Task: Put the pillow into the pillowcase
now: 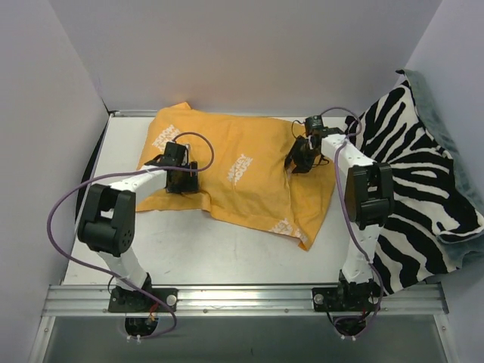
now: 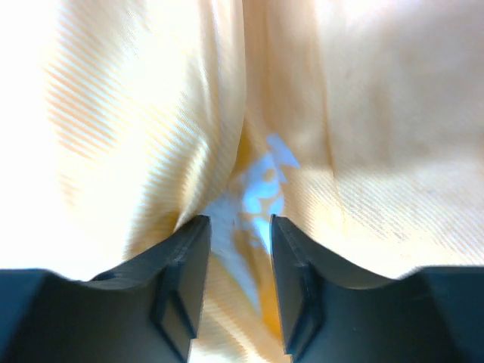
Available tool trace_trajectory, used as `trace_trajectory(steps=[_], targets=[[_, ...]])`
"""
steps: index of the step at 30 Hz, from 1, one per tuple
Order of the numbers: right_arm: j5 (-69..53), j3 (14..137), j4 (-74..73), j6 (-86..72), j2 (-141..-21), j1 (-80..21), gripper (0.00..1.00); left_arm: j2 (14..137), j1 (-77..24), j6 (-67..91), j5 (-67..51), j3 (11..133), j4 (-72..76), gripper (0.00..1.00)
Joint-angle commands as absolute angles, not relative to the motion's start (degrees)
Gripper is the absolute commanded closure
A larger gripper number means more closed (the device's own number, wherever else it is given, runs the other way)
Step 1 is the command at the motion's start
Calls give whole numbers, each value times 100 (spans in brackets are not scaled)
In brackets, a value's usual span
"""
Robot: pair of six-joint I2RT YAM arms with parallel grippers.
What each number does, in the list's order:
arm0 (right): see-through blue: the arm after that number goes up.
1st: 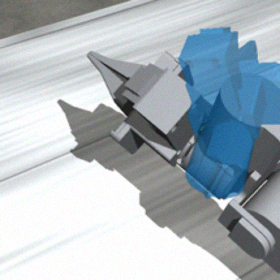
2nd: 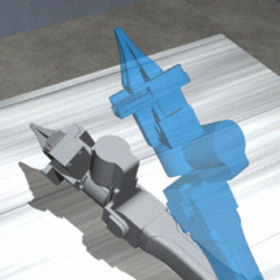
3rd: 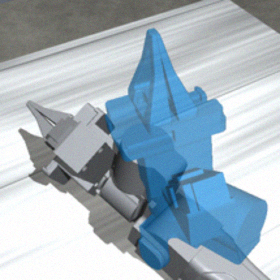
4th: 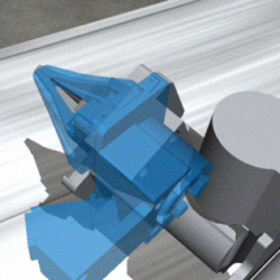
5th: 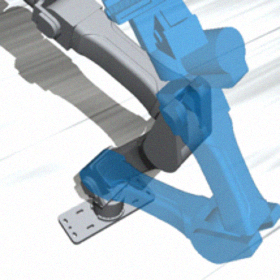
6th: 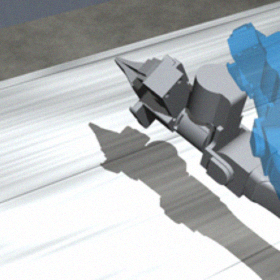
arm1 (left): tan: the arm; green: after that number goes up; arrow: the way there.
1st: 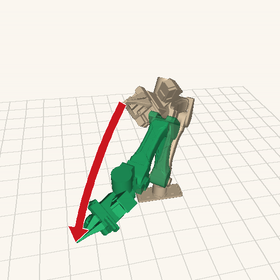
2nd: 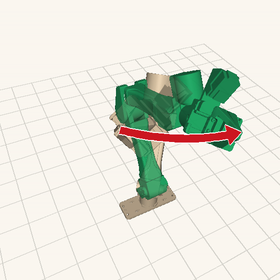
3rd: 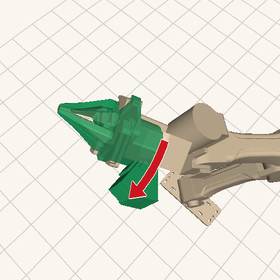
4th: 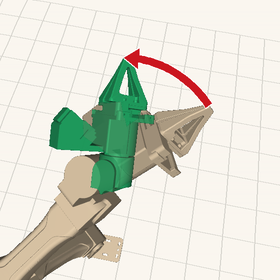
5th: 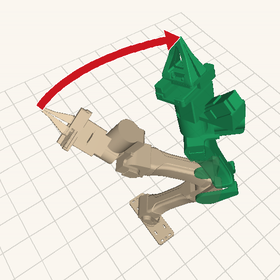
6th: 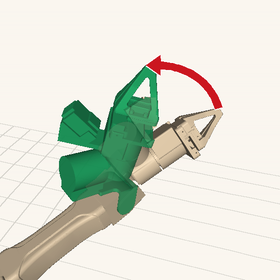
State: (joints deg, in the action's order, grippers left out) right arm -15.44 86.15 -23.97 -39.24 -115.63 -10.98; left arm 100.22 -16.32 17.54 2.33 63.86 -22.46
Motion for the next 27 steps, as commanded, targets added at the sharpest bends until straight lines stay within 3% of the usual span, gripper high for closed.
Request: trace_trajectory(steps=[1,4,6,7,8,13,19,23,27], targets=[[-1380,9473,-2829,-3771,-11689,-924,60,9766,-1608,1836,-235,5665,-2839,30],[-1388,9870,-3128,-3569,-11550,-791,49,8836,-1775,2039,-676,4794,-2751,29],[-1459,9679,-3356,-3403,-11269,-686,42,7826,-1688,2249,-790,4484,-2777,22],[-1485,9451,-3392,-3340,-10833,-668,31,7457,-1644,2328,-826,4343,-2838,19],[-1485,9205,-3436,-3305,-10550,-616,26,6774,-1583,2407,-826,4359,-2952,16],[-1468,6894,-3629,-3463,-8390,-536,6,6355,-1835,3093,278,4772,-4455,4],[-1327,5232,-3894,-3709,-7304,-554,0,5916,-1320,3901,913,5133,-5904,3],[-1318,4878,-3763,-3771,-7479,-641,0,5555,-1222,4489,1652,5177,-6924,3],[-1458,4773,-3393,-3885,-8171,-694,0,5835,-994,4824,1723,5080,-6865,3]])
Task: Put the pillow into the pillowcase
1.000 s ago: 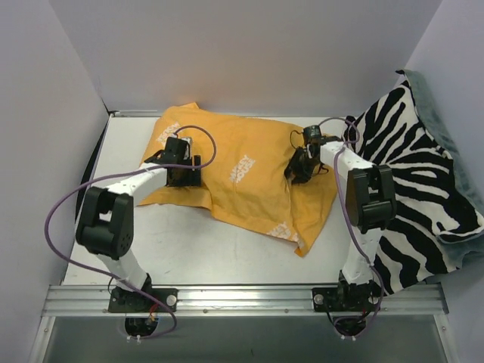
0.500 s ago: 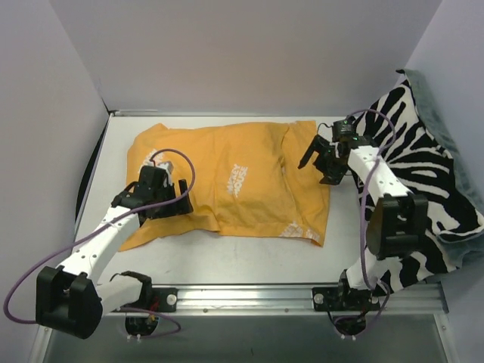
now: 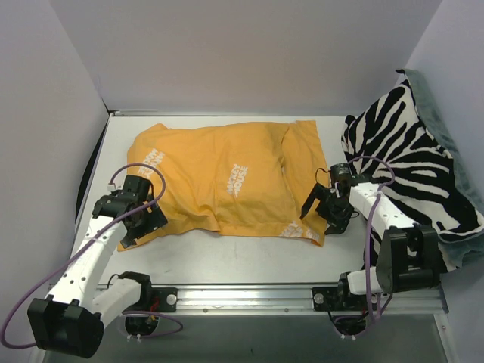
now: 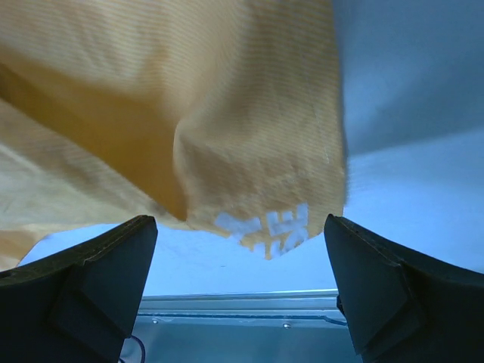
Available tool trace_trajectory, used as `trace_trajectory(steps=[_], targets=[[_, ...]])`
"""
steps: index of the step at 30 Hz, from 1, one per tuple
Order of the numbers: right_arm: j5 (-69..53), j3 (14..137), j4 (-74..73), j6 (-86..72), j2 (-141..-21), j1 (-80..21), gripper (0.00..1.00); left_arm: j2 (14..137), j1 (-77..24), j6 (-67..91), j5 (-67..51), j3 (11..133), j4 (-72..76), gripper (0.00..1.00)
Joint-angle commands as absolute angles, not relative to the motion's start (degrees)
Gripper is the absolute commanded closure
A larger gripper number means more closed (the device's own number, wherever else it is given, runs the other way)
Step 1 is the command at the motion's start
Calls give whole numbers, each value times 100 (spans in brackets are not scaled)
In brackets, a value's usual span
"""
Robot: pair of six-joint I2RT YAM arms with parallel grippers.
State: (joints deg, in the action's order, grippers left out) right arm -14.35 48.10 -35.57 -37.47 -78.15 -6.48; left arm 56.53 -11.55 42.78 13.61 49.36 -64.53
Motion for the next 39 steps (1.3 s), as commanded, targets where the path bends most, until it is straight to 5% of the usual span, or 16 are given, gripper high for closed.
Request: trace_trajectory(steps=[1,11,14,16,17,18,19,22,23,29,35,39], targets=[[-1572,4764,-3358,-3911,-8287,-720,0,6019,-932,4886,1688,5054,-6829,2],[-2091,4623,-2278,-4245,-9403,-738,6,7706,1494,4676,834,4560,-4634,3],[-2267,4772,-1988,-4271,-9860,-695,36,8138,1485,4719,835,4737,-4186,3],[-2311,4886,-1881,-4315,-10072,-659,62,8296,1494,4772,687,4624,-3790,13],[-2355,4913,-1733,-4315,-10098,-650,70,8358,1494,4816,590,4571,-3423,20],[-2451,4948,-1688,-4324,-10116,-607,91,8411,1494,4799,293,4475,-3236,33],[-2496,5053,-1679,-4307,-10099,-589,100,8489,1494,4781,116,4430,-3043,56],[-2558,5167,-1696,-4272,-9670,-510,100,8229,1494,4720,-622,4254,-2454,95],[-2558,5185,-1714,-4245,-9485,-484,100,8035,1494,4685,-755,4202,-2261,100],[-2470,5501,-1916,-4333,-7353,-123,100,7084,1328,4412,-1081,5035,-3118,100],[-2075,6407,-2452,-4411,-6698,-35,100,7400,1292,5298,-2064,5757,-2779,100],[-1916,6486,-2312,-4745,-6793,-44,100,8082,1380,8095,-3128,3829,1428,100]])
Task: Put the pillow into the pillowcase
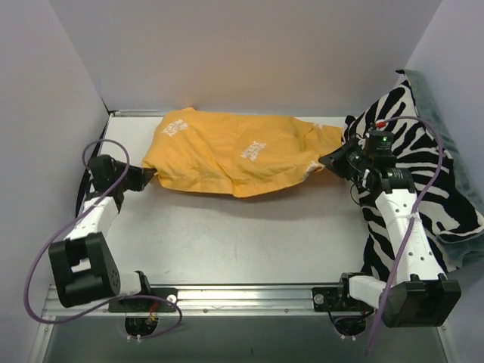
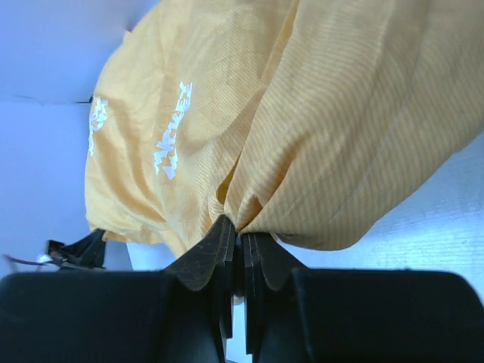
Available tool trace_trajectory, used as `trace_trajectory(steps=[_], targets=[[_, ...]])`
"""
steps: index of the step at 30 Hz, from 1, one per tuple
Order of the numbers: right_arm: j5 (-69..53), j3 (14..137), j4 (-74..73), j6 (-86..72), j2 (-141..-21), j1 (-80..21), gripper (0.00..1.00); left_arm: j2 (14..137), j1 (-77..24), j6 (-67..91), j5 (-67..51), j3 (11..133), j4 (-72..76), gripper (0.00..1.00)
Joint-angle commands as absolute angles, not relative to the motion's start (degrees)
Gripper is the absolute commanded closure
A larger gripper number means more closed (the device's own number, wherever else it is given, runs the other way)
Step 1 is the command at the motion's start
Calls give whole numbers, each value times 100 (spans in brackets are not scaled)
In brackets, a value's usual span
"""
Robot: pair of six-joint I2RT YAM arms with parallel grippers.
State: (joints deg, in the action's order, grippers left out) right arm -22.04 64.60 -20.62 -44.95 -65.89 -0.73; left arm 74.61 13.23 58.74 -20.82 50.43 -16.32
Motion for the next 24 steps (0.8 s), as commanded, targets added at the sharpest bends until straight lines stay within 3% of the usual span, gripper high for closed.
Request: trace_trajectory(steps=[1,3,6,8,9,10,14,19,24], targets=[[-1960,6504,-2285,-4851,-6846,-44,100,8373,1310,9287,-3103,3510,3138,100],[-2004,6530,-2250,-4887,-6978,-53,100,8936,1266,9370,-3496,3830,3322,100],[-1960,6863,-2311,-4685,-6935,-35,100,8135,1116,8616,-3490,4566,2159,100],[-1934,7188,-2390,-4545,-6786,-18,100,7736,1134,7414,-3453,5392,69,100],[-1934,7303,-2434,-4544,-6724,-9,100,7830,995,6818,-3245,6736,-939,100],[-1916,7399,-2495,-4544,-6645,122,100,7796,802,6055,-2817,7211,-2481,100],[-1600,8197,-2820,-4448,-6136,149,100,7489,159,5775,-2024,8723,-3214,100],[-1048,9227,-3181,-4272,-5722,176,100,7243,53,5327,-839,11558,-4304,100],[-581,10342,-3322,-3956,-5344,176,100,7111,44,4773,368,13253,-4912,100]])
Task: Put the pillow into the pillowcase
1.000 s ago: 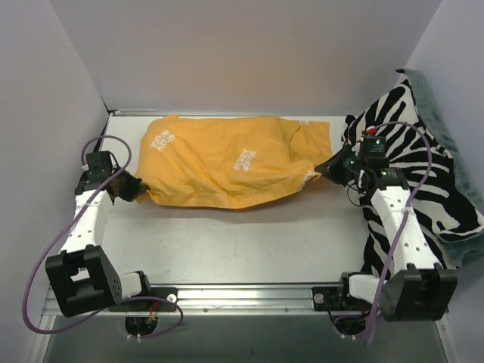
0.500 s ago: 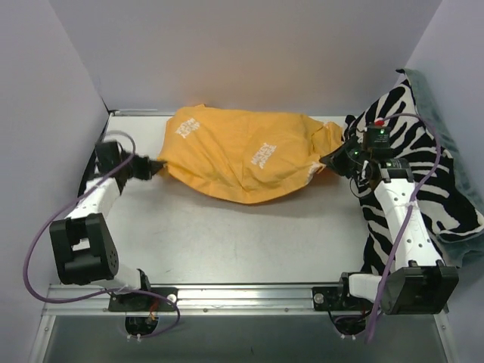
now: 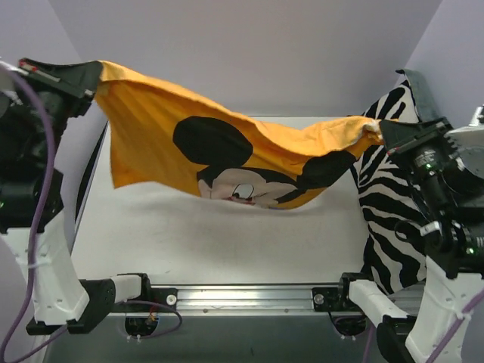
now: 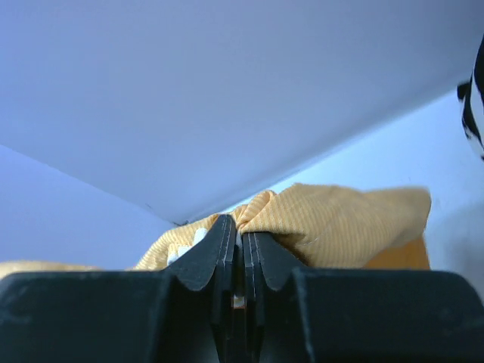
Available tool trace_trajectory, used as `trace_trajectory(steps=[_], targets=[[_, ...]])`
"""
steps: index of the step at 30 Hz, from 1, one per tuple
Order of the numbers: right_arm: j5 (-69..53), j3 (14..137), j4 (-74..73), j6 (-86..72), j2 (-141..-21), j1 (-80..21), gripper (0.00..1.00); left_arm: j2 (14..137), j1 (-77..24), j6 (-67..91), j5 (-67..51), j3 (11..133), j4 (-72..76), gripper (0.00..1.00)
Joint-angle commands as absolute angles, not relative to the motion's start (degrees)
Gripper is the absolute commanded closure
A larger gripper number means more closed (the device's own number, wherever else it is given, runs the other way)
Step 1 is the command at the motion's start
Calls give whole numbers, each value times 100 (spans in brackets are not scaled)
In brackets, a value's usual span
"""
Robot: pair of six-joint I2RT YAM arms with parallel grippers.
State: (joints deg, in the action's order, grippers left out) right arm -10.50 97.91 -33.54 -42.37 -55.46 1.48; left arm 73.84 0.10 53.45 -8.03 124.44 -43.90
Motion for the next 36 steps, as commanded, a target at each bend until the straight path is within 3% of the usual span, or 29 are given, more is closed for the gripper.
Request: trace_trajectory(steps=[1,7,11,15,17,18,19,20,21,22,23,30,36], targets=[[-502,10423,-3383,-3955,-5370,176,100,7076,44,4764,447,13271,-4948,100],[-352,9654,-3595,-4025,-5765,176,100,6882,44,5044,528,11516,-5133,100],[-326,9080,-3604,-4165,-6783,123,100,7171,44,5176,658,10452,-5168,100],[-219,9157,-2752,-4262,-7925,44,100,8522,-149,4739,598,10229,-4380,100],[-263,10109,-2532,-4158,-8970,35,99,9451,-36,4571,318,10362,-3906,100],[-359,10603,-2662,-4149,-9409,44,61,9788,226,4596,3,10528,-3694,96],[-682,11331,-2915,-4157,-10327,122,38,10069,324,4736,-548,10851,-3752,87],[-712,12582,-3562,-4157,-10736,132,18,10342,438,4877,-745,10933,-3823,66],[-773,13186,-3821,-4140,-11062,123,0,10353,474,5061,-782,10942,-3867,58],[-860,13540,-3971,-4122,-11413,114,0,10293,457,5062,-747,10881,-3867,27],[-905,13692,-4060,-4079,-11434,97,0,10048,422,5010,-416,10681,-3858,3],[-1246,11745,-3929,-3744,-10206,35,0,9282,449,4571,-315,9582,-3753,3],[-1590,9055,-3937,-3639,-8861,-718,2,8798,-208,4194,-852,7950,-3445,3]])
